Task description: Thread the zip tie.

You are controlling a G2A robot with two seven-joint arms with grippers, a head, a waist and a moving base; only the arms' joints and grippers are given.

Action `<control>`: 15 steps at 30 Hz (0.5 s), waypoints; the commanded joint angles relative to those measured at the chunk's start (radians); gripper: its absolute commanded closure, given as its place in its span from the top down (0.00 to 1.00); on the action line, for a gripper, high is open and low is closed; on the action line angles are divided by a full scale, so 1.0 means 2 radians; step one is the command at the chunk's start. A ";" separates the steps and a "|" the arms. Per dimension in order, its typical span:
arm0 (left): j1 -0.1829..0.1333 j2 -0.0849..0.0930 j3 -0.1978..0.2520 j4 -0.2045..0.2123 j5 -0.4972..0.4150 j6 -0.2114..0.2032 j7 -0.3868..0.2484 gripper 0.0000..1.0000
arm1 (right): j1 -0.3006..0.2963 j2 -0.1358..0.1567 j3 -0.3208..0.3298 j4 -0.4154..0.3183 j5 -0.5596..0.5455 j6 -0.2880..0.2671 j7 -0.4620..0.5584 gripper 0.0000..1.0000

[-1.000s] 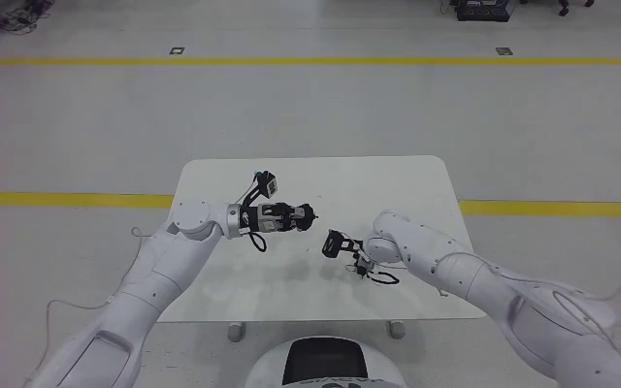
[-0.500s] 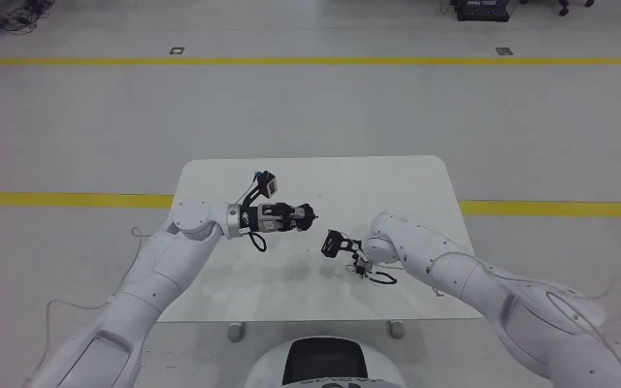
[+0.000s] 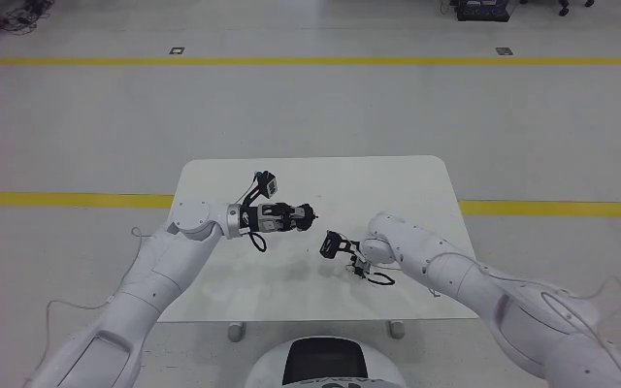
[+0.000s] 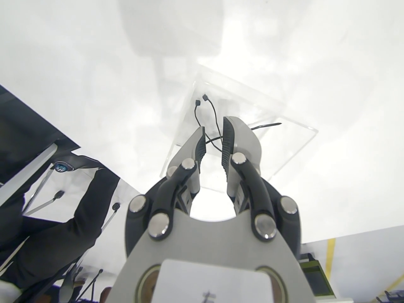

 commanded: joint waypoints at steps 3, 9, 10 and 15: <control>0.000 0.000 0.000 0.000 0.000 0.000 0.000 0.00 | 0.000 -0.003 0.000 0.005 0.000 0.000 -0.001 0.14; 0.000 0.000 0.000 0.000 0.000 0.000 0.000 0.00 | -0.001 -0.006 0.000 0.012 -0.001 0.000 -0.001 0.13; 0.000 0.000 0.000 0.000 0.000 0.000 0.000 0.00 | -0.001 -0.007 0.000 0.013 -0.002 0.000 -0.002 0.13; 0.000 0.000 0.000 0.000 0.000 0.000 0.000 0.00 | -0.002 -0.009 0.000 0.017 -0.004 0.000 -0.007 0.13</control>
